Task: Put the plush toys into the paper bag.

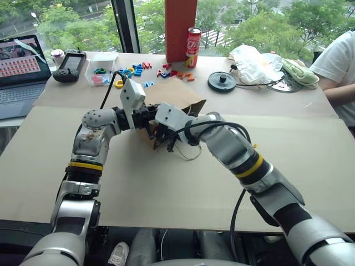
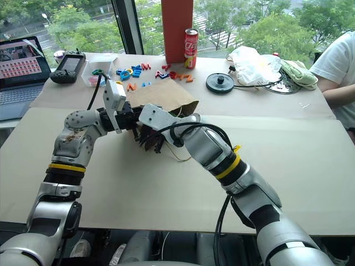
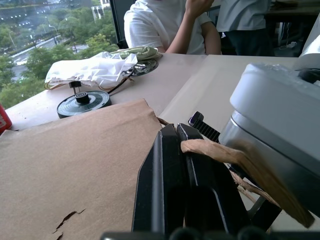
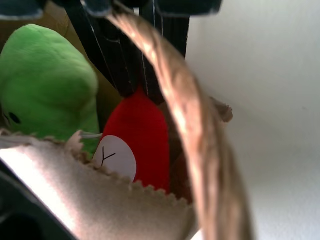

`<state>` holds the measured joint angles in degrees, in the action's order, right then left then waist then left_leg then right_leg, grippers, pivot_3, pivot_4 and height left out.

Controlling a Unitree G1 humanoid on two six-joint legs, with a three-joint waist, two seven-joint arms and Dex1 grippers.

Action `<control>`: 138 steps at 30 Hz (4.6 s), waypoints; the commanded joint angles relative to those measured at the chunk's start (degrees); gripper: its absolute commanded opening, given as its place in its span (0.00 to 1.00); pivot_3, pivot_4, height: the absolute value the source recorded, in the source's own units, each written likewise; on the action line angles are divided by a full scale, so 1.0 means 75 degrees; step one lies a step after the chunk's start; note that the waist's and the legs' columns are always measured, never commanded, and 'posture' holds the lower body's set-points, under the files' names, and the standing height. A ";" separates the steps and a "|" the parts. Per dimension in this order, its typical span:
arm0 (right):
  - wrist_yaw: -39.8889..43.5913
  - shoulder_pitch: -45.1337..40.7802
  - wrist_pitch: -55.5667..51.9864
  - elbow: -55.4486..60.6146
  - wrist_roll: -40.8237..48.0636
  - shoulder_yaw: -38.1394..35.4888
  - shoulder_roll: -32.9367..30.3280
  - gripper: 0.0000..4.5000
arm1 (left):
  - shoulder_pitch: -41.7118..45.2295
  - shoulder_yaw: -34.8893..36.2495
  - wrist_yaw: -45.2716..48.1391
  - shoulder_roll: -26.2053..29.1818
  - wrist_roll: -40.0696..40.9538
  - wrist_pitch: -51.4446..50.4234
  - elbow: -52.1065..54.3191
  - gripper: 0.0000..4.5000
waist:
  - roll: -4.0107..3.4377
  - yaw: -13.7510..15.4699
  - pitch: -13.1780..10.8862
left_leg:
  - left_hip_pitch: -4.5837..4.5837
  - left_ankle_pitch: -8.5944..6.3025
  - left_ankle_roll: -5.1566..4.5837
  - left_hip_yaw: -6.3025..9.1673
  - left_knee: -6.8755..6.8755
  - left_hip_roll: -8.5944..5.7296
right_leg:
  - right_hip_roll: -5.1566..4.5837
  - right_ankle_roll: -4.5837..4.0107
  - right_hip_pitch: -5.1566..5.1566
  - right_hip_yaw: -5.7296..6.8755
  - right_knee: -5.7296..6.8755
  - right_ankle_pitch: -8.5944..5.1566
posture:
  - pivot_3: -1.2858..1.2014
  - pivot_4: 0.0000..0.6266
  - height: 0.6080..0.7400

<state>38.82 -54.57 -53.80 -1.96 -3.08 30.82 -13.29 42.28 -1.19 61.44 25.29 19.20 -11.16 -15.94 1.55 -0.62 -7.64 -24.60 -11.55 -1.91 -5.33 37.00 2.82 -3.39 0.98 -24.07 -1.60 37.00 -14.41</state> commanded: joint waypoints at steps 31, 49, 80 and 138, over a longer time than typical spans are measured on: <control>-0.0919 0.2001 -0.0736 0.1299 0.0565 -0.1201 -0.0658 0.99 | 0.0138 0.0001 0.0091 0.0062 0.0002 0.0061 0.0087 0.00 | -0.0001 -0.0047 0.0000 | 0.0005 0.0002 0.0002 0.0006 -0.0001 0.0002 | 0.0011 -0.0001 -0.0005 -0.0010 0.0001 0.0000 | 0.52 0.24 0.99; -0.0770 0.2097 -0.0121 0.0156 0.0676 -0.1085 -0.0184 0.16 | 0.0140 0.0033 0.0055 0.0101 -0.0001 0.0038 0.0124 0.00 | -0.0001 -0.0039 0.0000 | 0.0036 0.0005 0.0004 -0.0003 -0.0001 0.0001 | 0.0011 -0.0001 0.0008 -0.0023 -0.0001 -0.0001 | 0.52 0.24 0.99; -0.1177 0.1317 -0.1531 0.3914 0.0999 -0.2056 -0.1439 0.02 | -0.0578 0.1107 -0.2534 -0.1419 0.1064 -0.1175 0.0921 0.00 | -0.0001 -0.0024 0.0000 | 0.0001 0.0004 0.0003 0.0007 -0.0006 -0.0001 | 0.0007 0.0000 -0.0008 -0.0025 0.0001 0.0000 | 0.52 0.24 0.99; -0.1237 0.0725 0.0765 -0.0085 0.1585 -0.2275 -0.1333 0.01 | -0.2075 0.1125 -0.1635 0.0497 0.1011 -0.1415 0.0905 0.95 | -0.0001 -0.0041 -0.0001 | 0.0035 0.0004 0.0005 -0.0037 -0.0023 0.0001 | 0.0003 -0.0004 -0.0008 -0.0052 -0.0035 -0.0002 | 0.52 0.24 0.99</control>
<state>30.93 -46.46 -51.00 -1.32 10.10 13.84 -24.64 24.88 8.23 48.53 29.30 28.63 -24.97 -8.63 1.55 -0.93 -7.65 -24.33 -11.52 -1.87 -5.62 36.82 2.83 -3.36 0.95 -24.13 -1.99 36.74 -14.43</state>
